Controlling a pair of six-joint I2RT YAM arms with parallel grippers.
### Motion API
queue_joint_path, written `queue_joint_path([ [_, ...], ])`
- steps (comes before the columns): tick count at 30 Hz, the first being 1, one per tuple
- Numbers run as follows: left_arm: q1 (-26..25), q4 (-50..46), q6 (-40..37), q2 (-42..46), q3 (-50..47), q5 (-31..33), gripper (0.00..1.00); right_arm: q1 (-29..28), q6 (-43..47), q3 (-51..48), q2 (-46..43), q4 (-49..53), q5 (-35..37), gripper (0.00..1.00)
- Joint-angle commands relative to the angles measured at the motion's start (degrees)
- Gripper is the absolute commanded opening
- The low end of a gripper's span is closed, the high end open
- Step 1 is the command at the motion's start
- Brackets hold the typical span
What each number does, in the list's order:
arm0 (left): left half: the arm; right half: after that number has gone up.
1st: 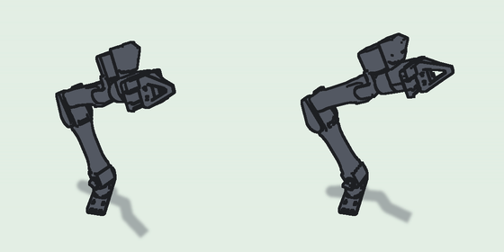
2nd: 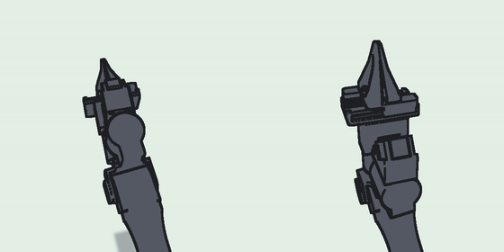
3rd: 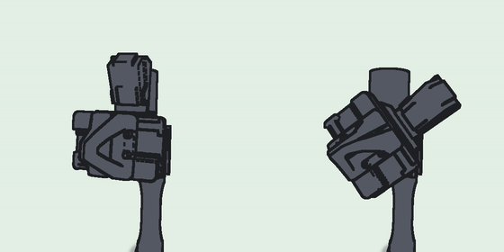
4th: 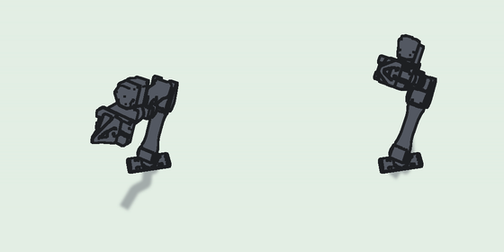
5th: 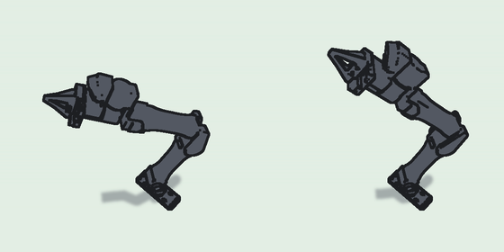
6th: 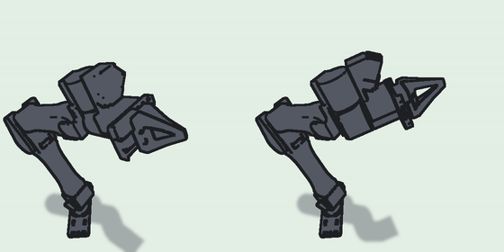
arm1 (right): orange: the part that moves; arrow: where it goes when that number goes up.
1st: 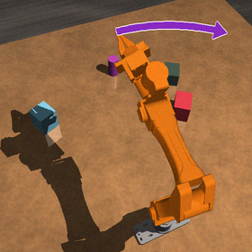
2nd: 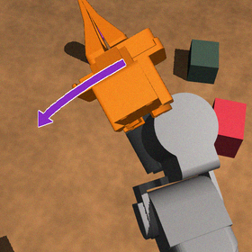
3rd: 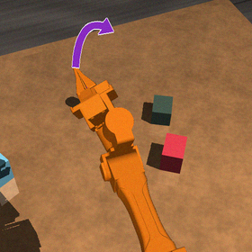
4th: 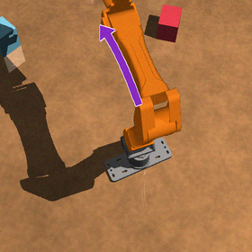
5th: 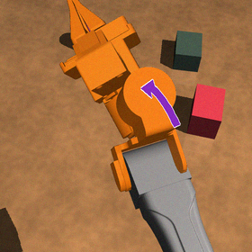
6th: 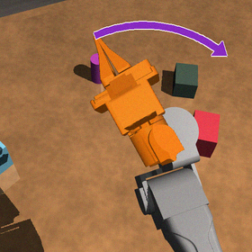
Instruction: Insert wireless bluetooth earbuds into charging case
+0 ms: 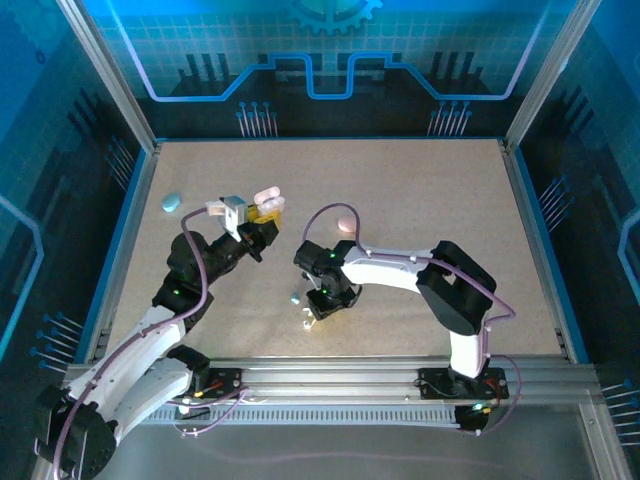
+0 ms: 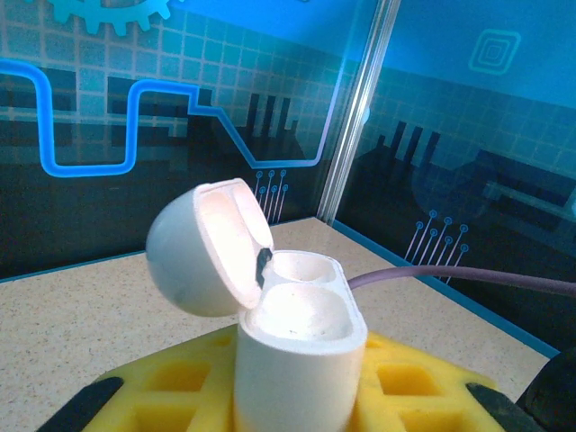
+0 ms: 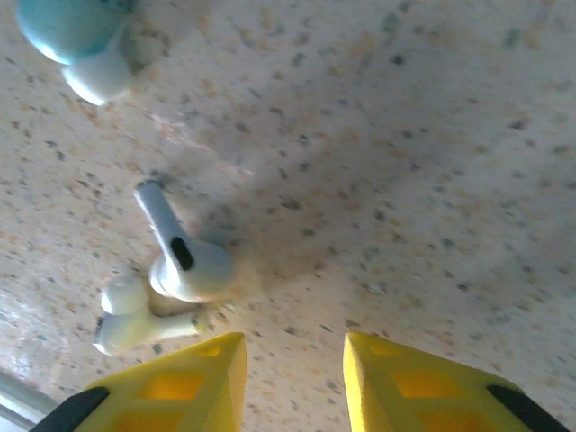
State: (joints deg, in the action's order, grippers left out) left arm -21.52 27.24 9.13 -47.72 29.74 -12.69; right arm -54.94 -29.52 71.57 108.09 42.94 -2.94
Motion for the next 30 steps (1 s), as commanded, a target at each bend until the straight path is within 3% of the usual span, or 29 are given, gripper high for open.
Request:
queue_joint_path([
  [1,0.5,0.5,-0.1,0.2,1.8,0.1,0.27,1.1,0.9,-1.0,-3.4,3.1,4.5,0.35],
  [4,0.5,0.6,-0.1,0.1,1.8,0.1,0.27,1.6,0.9,-1.4,-5.0,1.0,2.8,0.36],
  [7,0.5,0.8,0.0,0.1,1.8,0.2,0.27,1.4,0.5,-2.0,-5.8,-4.7,-5.2,0.38],
  [10,0.5,0.6,-0.1,0.3,1.9,0.2,0.27,0.2,-0.4,-0.8,-3.6,-7.2,-8.3,0.41],
  [21,0.5,0.0,-0.1,0.9,2.0,0.4,0.27,-2.0,-0.9,4.9,4.4,-0.5,-0.7,0.46],
  [30,0.5,0.0,-0.2,0.6,2.3,0.2,0.27,-1.3,0.9,2.7,1.2,3.0,6.5,0.42],
])
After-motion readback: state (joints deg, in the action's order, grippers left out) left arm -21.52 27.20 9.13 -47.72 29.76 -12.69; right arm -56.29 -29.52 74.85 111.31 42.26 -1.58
